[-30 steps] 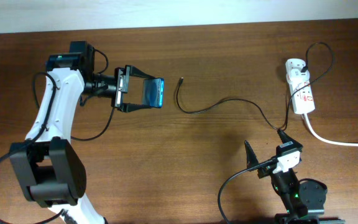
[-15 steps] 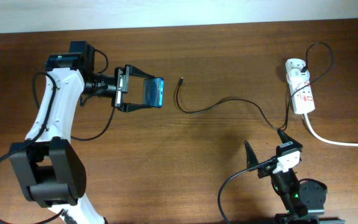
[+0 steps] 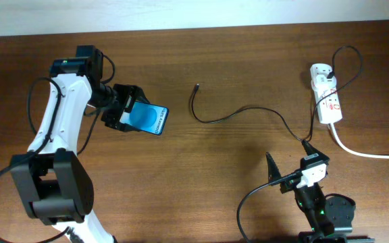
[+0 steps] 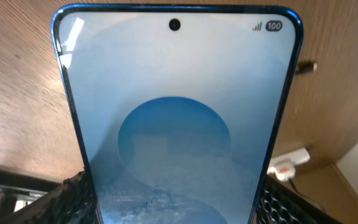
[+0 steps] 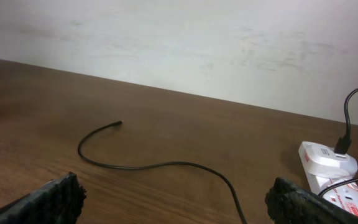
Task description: Plug charger to phone and switch on socket
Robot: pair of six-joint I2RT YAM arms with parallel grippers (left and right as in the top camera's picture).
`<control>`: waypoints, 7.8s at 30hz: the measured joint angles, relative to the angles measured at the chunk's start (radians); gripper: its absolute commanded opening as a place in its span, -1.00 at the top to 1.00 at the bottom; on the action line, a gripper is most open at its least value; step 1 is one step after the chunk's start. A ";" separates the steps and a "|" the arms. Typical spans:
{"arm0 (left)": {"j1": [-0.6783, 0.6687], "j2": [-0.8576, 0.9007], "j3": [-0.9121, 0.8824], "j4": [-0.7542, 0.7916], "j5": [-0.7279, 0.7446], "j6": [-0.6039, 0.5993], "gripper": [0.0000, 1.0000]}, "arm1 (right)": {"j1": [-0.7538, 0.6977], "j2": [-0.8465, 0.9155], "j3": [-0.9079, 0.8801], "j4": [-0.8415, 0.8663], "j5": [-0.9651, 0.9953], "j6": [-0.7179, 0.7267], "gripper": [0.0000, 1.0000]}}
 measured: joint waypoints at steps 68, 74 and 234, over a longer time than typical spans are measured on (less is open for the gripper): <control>0.000 0.000 -0.007 0.137 0.115 -0.312 1.00 | 0.618 2.116 1.957 -0.831 -0.213 0.724 -0.07; 0.002 0.000 -0.007 0.137 0.210 -0.314 1.00 | 0.630 2.117 1.957 -0.792 -0.172 0.745 0.18; -0.129 -0.004 -0.092 0.813 0.601 0.252 1.00 | 0.629 1.554 0.773 0.782 0.240 1.824 0.19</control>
